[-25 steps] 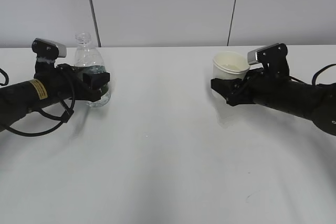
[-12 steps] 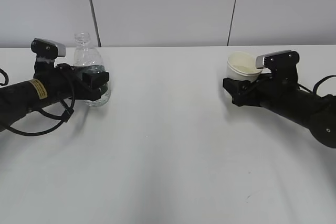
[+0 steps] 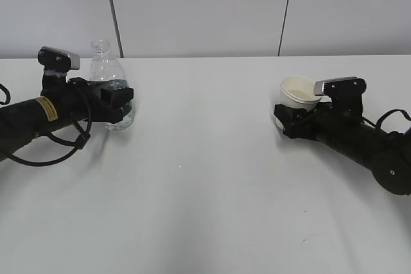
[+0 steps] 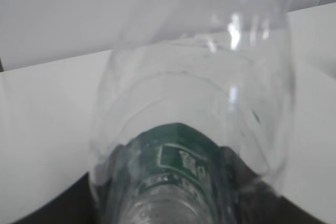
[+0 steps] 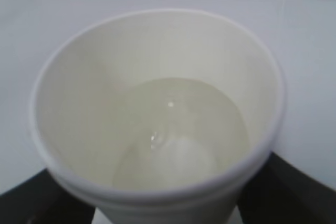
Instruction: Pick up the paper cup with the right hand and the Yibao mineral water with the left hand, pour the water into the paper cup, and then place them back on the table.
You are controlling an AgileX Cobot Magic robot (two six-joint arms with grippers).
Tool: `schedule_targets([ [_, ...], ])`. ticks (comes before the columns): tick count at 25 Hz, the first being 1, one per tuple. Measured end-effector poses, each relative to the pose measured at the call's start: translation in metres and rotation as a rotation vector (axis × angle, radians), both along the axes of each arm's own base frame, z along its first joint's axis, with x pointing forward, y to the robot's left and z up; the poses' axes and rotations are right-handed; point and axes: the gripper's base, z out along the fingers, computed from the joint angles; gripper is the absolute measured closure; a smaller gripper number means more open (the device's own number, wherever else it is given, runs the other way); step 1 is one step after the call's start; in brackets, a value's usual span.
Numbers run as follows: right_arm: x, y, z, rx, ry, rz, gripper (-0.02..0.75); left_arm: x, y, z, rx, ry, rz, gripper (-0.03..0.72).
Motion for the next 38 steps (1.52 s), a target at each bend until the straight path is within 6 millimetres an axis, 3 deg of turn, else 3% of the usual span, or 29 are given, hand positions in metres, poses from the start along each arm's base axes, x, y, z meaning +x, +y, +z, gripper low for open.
schedule_targets([
  [18, 0.0, 0.0, -0.003, 0.016, -0.022, -0.007, 0.187, 0.0, 0.0, 0.0, -0.001, 0.001, 0.004, 0.356],
  [26, 0.0, 0.0, -0.004, 0.017, -0.022, -0.007, 0.109, 0.0, 0.0, 0.0, -0.002, 0.001, 0.005, 0.356],
  [38, -0.014, 0.0, -0.008, 0.034, -0.018, -0.003, 0.101, 0.001, 0.001, 0.0, -0.004, 0.002, 0.011, 0.356],
])
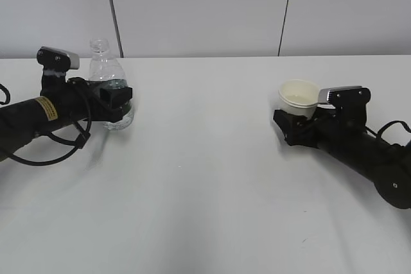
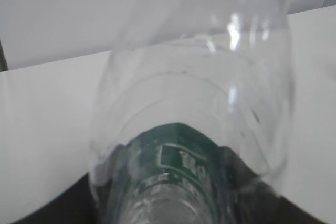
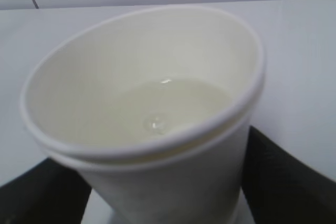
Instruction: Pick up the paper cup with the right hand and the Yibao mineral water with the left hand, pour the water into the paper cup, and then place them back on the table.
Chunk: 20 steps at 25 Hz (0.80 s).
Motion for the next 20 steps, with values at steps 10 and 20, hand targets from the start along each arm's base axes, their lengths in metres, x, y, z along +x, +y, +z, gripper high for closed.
schedule_targets([
  [10, -0.003, 0.0, -0.001, 0.006, 0.0, -0.001, 0.101, 0.0, 0.0, 0.0, -0.001, 0.001, 0.003, 0.356],
  [20, -0.012, 0.0, 0.003, 0.004, 0.015, -0.001, 0.091, 0.0, 0.0, 0.0, -0.003, 0.001, 0.006, 0.356],
])
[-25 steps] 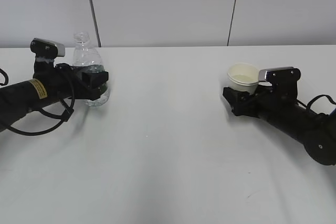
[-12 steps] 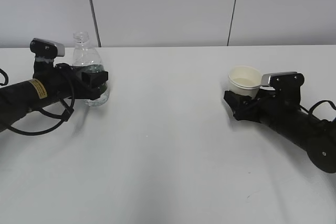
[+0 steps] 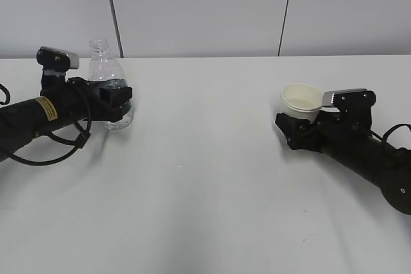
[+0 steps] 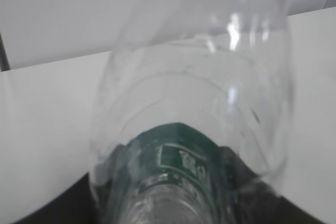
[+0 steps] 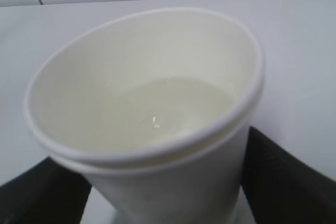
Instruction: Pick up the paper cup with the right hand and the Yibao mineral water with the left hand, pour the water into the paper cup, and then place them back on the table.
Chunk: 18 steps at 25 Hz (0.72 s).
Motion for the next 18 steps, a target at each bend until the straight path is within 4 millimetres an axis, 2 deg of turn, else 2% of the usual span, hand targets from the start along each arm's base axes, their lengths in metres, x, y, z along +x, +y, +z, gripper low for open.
schedule_targets([
  [13, 0.0001, 0.0, 0.0008, 0.0, -0.002, 0.0, 0.09, 0.0006, 0.0007, 0.0002, -0.005, 0.001, 0.012, 0.356],
  [18, -0.0074, 0.0001, -0.0015, 0.0, 0.009, 0.003, 0.09, 0.0012, 0.0015, 0.0003, -0.009, 0.003, 0.024, 0.356],
])
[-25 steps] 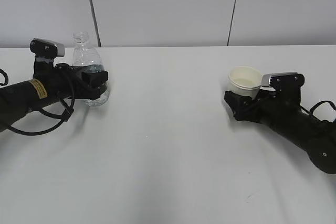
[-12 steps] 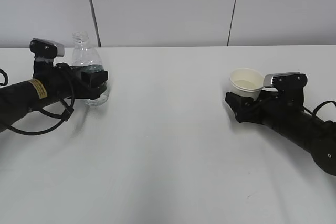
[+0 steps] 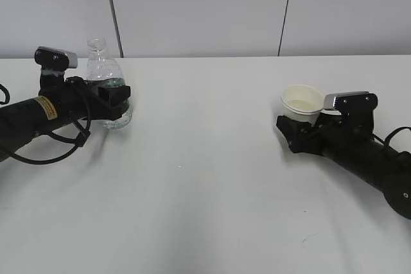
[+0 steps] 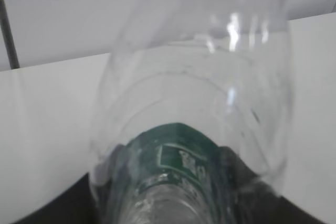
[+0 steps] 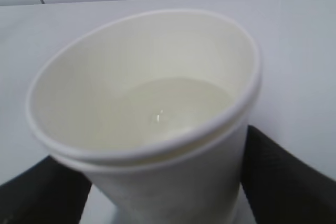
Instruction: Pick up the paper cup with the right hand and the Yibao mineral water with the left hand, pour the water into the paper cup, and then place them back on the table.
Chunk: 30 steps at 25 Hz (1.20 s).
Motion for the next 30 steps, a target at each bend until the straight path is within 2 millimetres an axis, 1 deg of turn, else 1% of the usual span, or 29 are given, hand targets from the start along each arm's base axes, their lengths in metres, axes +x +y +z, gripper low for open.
schedule_targets([
  [3, -0.004, 0.0, -0.002, -0.002, 0.013, -0.001, 0.09, 0.0, 0.0, 0.0, -0.001, 0.0, 0.001, 0.356],
  [6, -0.004, 0.0, -0.002, -0.003, 0.013, -0.003, 0.092, 0.0, 0.0, 0.0, -0.001, 0.0, 0.002, 0.356],
  [12, -0.009, -0.001, -0.003, -0.003, 0.028, -0.005, 0.111, 0.0, 0.0, 0.0, -0.002, 0.0, 0.004, 0.356],
  [17, -0.015, -0.001, 0.0, -0.003, 0.034, -0.005, 0.115, 0.0, 0.0, 0.0, -0.001, 0.001, 0.004, 0.356],
  [23, -0.02, -0.001, 0.009, -0.004, 0.022, -0.006, 0.122, 0.0, 0.0, 0.0, -0.001, 0.001, 0.004, 0.356],
  [30, -0.03, -0.001, 0.014, -0.006, 0.031, -0.006, 0.125, 0.001, 0.001, 0.0, -0.005, 0.002, 0.013, 0.356],
])
